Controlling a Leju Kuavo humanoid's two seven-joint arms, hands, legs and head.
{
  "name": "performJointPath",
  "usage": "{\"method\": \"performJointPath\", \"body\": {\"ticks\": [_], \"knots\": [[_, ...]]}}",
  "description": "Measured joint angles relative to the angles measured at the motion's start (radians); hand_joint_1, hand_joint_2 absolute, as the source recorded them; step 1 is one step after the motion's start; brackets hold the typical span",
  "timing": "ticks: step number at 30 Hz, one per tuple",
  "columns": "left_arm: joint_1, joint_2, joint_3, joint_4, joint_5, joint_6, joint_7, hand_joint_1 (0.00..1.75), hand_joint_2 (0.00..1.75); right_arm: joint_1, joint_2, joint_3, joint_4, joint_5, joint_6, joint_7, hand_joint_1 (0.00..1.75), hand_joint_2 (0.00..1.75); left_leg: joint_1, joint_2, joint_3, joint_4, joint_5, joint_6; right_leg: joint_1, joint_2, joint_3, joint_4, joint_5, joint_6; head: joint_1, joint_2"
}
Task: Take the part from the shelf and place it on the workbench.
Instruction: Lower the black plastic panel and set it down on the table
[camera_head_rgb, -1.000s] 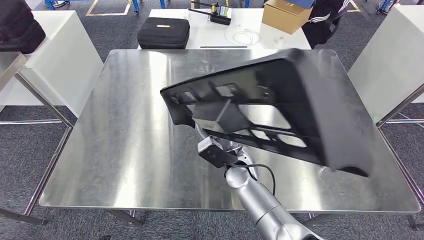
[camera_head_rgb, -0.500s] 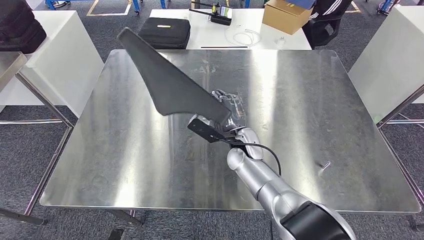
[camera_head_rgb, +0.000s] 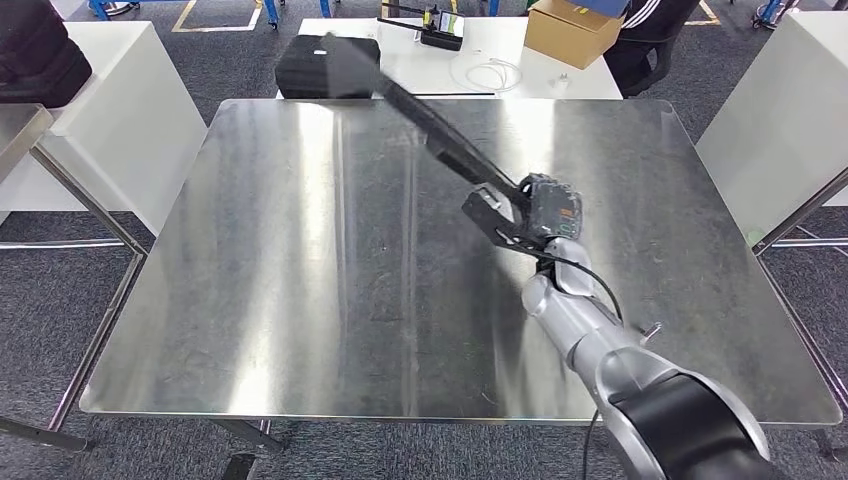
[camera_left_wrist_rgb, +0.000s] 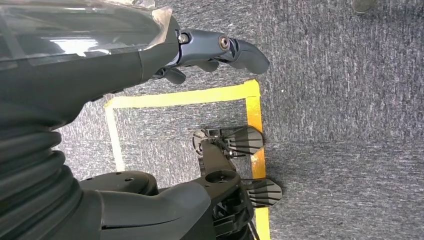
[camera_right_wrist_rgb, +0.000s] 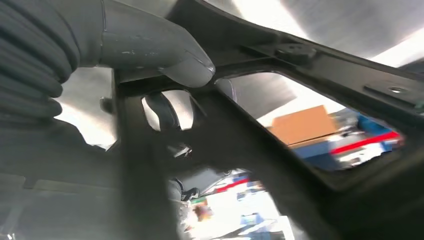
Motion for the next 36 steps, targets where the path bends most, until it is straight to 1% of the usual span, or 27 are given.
{"method": "performJointPath", "body": {"ticks": [5,11,18,26,30,36], "knots": [[0.000,0.001,-0.005,0.000,0.009,0.000,-0.003,0.00,1.75,-0.033,-0.064,-0.013,0.034,0.049,0.015,0.049,1.75,1.75,0.000,0.000,0.000,0.000,0.000,0.001,0.000,0.000,0.000,0.000,0.000,0.000,0.000,0.000],[0.000,0.003,-0.017,0.000,0.017,-0.005,-0.022,0.00,1.75,-0.047,-0.111,-0.014,0.064,0.103,0.009,0.108,1.75,1.75,0.000,0.000,0.000,0.000,-0.001,0.001,0.000,0.000,0.000,0.000,0.000,0.000,0.000,0.000],[-0.002,0.004,-0.025,0.000,0.019,-0.010,-0.032,0.00,1.75,-0.047,-0.137,-0.013,0.087,0.144,-0.016,0.129,1.75,1.75,0.000,0.001,0.000,0.000,-0.001,0.001,0.000,0.000,0.000,0.000,0.000,0.000,0.000,0.000],[-0.006,0.004,-0.027,0.000,0.019,-0.011,-0.034,0.00,1.75,-0.047,-0.143,-0.013,0.099,0.144,-0.020,0.131,1.75,1.75,0.000,0.001,0.000,0.000,-0.001,0.001,0.000,0.000,0.000,0.000,0.000,0.000,0.000,0.000],[-0.009,0.004,-0.028,0.000,0.020,-0.011,-0.034,0.00,1.75,-0.047,-0.143,-0.013,0.102,0.141,-0.020,0.123,0.00,0.00,0.000,0.001,0.000,0.000,-0.001,0.001,0.000,0.000,0.000,0.000,0.000,0.000,0.000,0.000],[-0.011,0.005,-0.029,0.000,0.028,-0.010,-0.038,0.00,1.75,-0.047,-0.133,-0.013,0.103,0.138,-0.016,0.099,0.00,0.00,0.000,0.001,0.000,0.000,-0.001,0.001,0.000,0.000,0.000,0.000,0.000,0.000,0.000,0.000]]}}
